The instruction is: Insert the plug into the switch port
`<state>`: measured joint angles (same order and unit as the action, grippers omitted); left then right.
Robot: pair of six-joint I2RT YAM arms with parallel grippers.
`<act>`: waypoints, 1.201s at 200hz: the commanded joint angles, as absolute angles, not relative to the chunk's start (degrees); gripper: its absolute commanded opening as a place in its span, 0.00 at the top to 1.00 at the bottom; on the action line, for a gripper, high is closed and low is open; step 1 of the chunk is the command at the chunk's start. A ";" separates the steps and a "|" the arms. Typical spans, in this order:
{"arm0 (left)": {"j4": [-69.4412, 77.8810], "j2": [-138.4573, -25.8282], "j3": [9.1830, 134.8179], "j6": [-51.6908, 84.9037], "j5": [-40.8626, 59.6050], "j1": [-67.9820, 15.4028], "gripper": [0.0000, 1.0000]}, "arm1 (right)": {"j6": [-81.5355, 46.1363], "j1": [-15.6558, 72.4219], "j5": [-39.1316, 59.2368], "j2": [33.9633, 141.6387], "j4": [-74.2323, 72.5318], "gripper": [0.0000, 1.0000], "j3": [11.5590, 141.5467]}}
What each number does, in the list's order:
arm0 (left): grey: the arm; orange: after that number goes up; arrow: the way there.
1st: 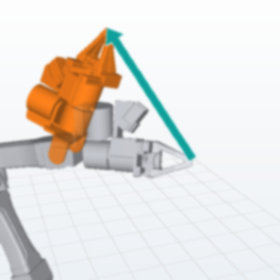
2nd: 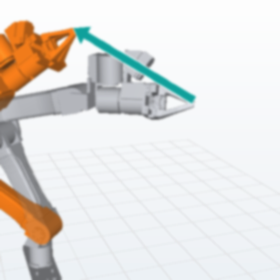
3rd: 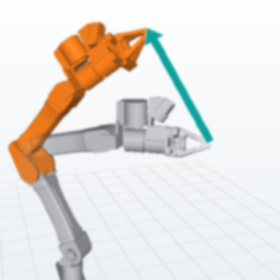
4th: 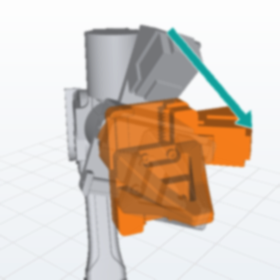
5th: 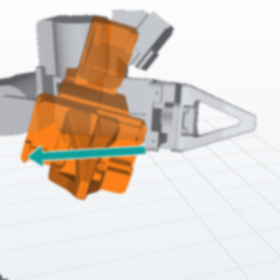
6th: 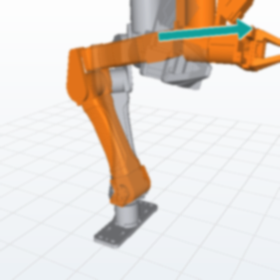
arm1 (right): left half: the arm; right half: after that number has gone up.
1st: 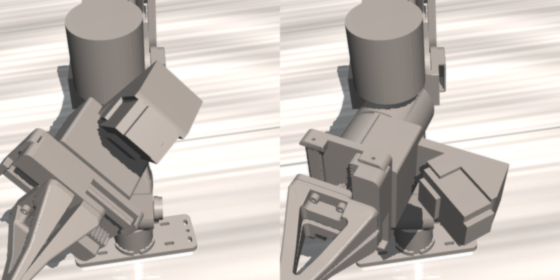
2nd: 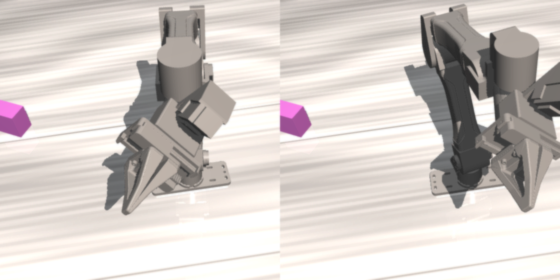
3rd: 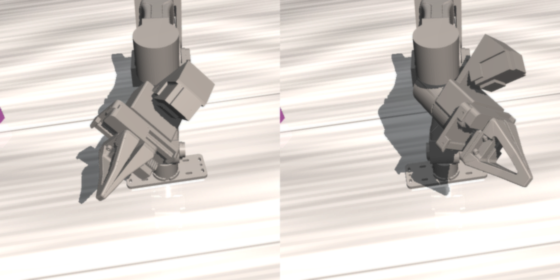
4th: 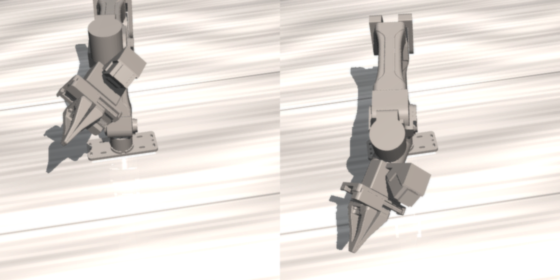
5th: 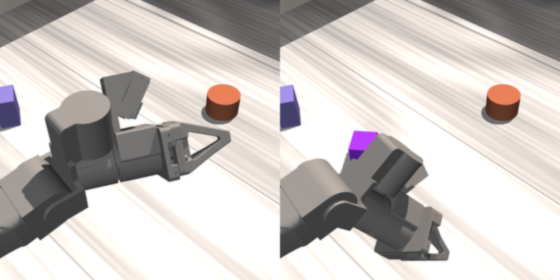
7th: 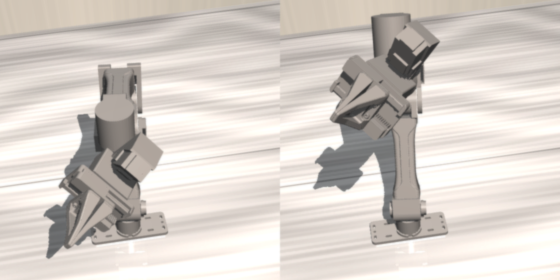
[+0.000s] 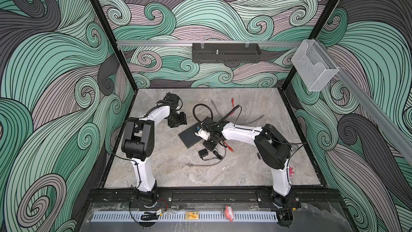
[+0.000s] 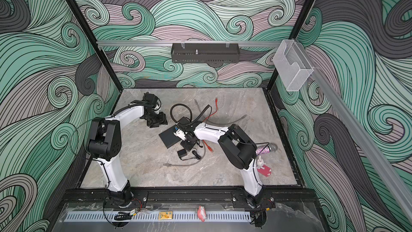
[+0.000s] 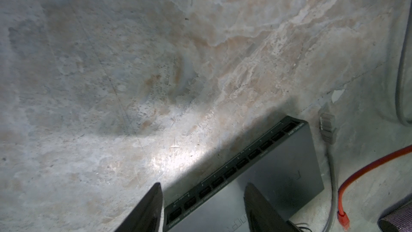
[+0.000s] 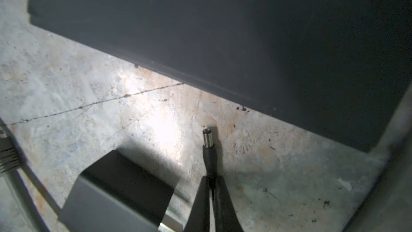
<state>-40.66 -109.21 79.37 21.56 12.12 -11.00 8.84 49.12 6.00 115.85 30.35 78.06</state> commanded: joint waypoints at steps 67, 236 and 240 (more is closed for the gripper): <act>-40.05 -102.78 75.98 22.83 11.26 -11.69 0.39 | 1.58 46.08 6.15 112.70 30.13 0.98 74.37; -44.65 -108.27 79.33 19.14 -0.93 -16.61 0.36 | -7.47 43.68 10.55 112.68 25.32 0.99 75.76; -44.65 -108.38 79.31 19.28 -0.74 -16.61 0.36 | -7.47 43.68 10.61 112.68 25.24 1.00 75.75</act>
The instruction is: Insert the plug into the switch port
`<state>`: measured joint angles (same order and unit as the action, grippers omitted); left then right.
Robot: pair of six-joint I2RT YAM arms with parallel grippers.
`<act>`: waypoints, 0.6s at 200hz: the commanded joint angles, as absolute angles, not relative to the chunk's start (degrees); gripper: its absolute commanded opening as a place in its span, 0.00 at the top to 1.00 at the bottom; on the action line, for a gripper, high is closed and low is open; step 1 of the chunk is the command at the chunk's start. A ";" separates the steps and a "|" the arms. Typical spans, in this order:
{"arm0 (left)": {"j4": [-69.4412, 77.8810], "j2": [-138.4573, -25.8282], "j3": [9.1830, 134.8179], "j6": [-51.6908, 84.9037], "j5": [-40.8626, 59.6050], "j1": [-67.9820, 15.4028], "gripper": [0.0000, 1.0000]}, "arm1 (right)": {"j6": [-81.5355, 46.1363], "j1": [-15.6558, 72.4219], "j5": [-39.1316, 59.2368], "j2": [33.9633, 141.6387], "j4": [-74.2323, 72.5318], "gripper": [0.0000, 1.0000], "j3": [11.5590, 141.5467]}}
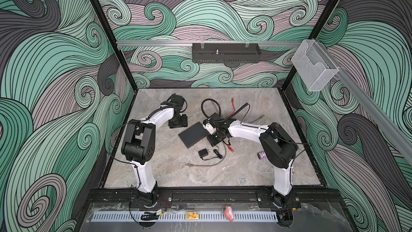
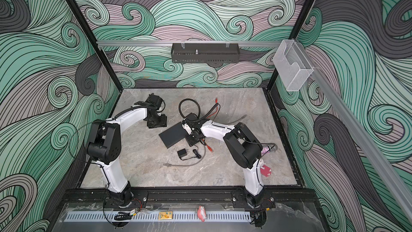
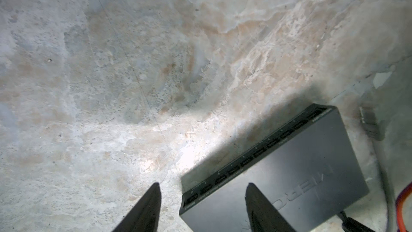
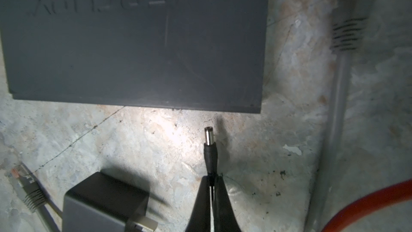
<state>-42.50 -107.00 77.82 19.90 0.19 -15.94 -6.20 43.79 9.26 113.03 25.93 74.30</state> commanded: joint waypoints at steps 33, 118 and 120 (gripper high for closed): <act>-44.05 -108.92 78.96 19.76 0.48 -16.61 0.36 | -7.64 43.64 10.51 113.00 25.14 1.00 75.96; -43.88 -110.09 78.40 20.26 0.64 -17.67 0.37 | -7.54 42.98 10.86 114.51 25.15 1.00 77.60; -43.86 -110.18 78.42 20.23 0.62 -17.67 0.37 | -7.55 42.98 10.93 114.58 25.21 1.00 77.61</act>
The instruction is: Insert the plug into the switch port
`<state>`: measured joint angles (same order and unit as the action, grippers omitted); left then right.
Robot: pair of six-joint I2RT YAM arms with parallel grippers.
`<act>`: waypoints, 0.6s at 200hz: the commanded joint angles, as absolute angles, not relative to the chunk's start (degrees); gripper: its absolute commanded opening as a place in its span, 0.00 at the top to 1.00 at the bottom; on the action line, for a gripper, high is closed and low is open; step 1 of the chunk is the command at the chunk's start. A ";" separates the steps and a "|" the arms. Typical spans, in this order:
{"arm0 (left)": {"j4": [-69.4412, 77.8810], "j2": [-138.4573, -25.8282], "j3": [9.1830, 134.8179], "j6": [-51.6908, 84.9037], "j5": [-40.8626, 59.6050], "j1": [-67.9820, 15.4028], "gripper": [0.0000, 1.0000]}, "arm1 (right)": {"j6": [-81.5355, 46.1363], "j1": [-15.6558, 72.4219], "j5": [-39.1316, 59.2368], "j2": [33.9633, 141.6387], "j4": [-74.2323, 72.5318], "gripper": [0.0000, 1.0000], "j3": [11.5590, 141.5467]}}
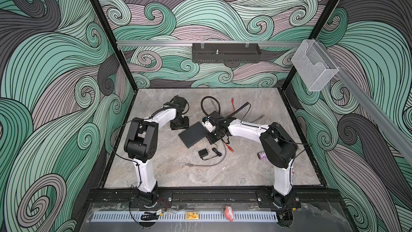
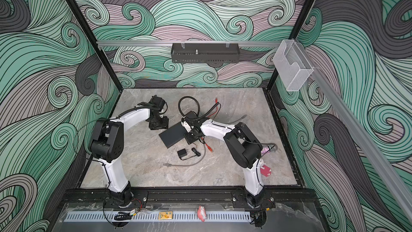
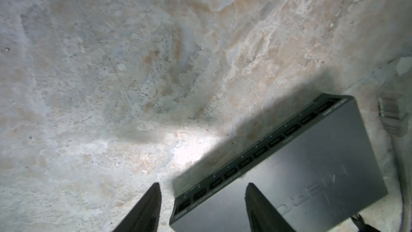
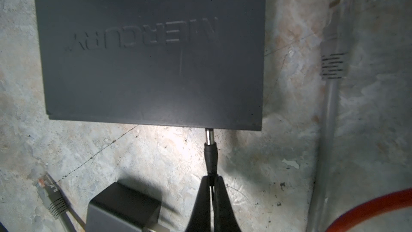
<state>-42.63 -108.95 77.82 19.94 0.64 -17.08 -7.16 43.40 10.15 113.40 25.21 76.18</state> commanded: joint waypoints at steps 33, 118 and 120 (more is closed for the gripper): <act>-43.86 -110.48 78.31 20.33 0.44 -17.80 0.37 | -7.56 42.98 11.39 114.87 25.28 1.00 77.10; -43.94 -111.04 78.29 20.22 0.62 -17.91 0.37 | -7.24 42.48 10.16 115.89 25.30 1.00 77.87; -43.90 -111.08 78.31 20.22 0.62 -17.92 0.37 | -7.26 42.46 10.12 115.85 25.24 1.00 77.87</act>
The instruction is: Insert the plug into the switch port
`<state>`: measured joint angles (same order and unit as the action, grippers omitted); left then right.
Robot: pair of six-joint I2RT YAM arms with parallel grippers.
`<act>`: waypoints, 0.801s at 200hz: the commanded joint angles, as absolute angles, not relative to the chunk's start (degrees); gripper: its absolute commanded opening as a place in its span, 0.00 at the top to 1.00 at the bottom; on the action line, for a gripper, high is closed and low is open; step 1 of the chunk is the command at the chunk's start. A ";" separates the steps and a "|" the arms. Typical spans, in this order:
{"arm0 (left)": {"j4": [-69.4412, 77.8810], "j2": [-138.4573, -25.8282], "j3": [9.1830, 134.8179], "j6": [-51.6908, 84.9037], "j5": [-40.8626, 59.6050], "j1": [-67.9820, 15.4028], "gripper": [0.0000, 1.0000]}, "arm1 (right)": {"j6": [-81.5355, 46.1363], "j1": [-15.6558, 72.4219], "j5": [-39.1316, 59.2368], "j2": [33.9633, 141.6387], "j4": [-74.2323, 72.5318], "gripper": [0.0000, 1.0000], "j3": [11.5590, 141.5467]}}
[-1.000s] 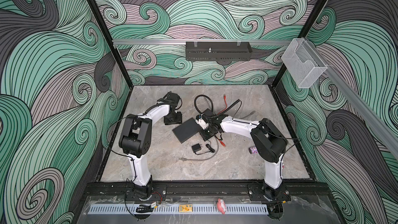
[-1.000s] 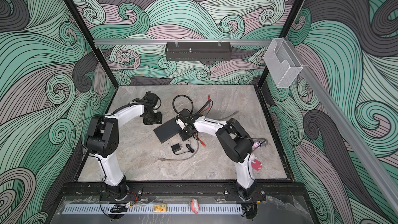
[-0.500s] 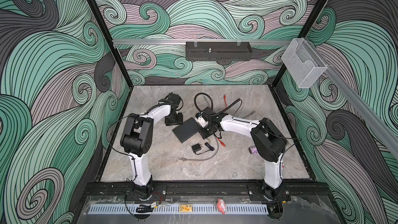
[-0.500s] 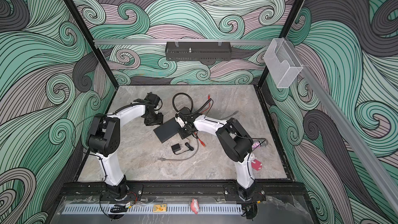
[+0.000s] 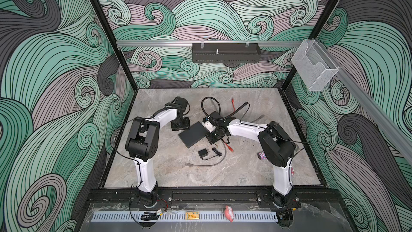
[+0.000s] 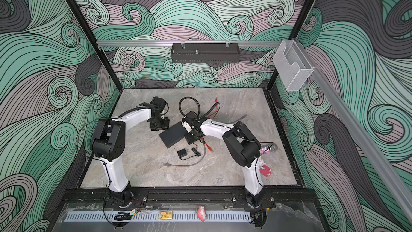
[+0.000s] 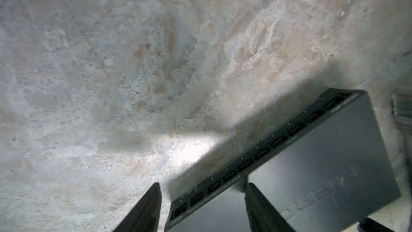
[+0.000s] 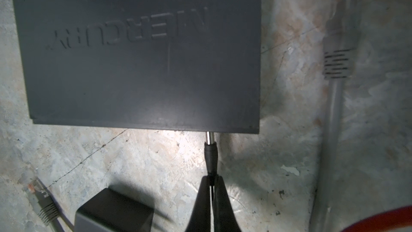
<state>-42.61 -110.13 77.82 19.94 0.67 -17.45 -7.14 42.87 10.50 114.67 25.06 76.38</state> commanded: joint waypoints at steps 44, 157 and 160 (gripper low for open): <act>-44.67 -111.80 79.66 19.39 0.97 -17.86 0.38 | -7.12 42.36 11.22 115.82 25.58 0.99 78.87; -47.21 -116.48 87.26 16.12 3.60 -17.69 0.38 | -6.17 42.15 10.52 117.15 26.23 1.00 80.23; -47.28 -116.69 87.61 15.84 3.88 -17.67 0.38 | -6.16 42.11 10.47 117.20 26.26 0.99 80.24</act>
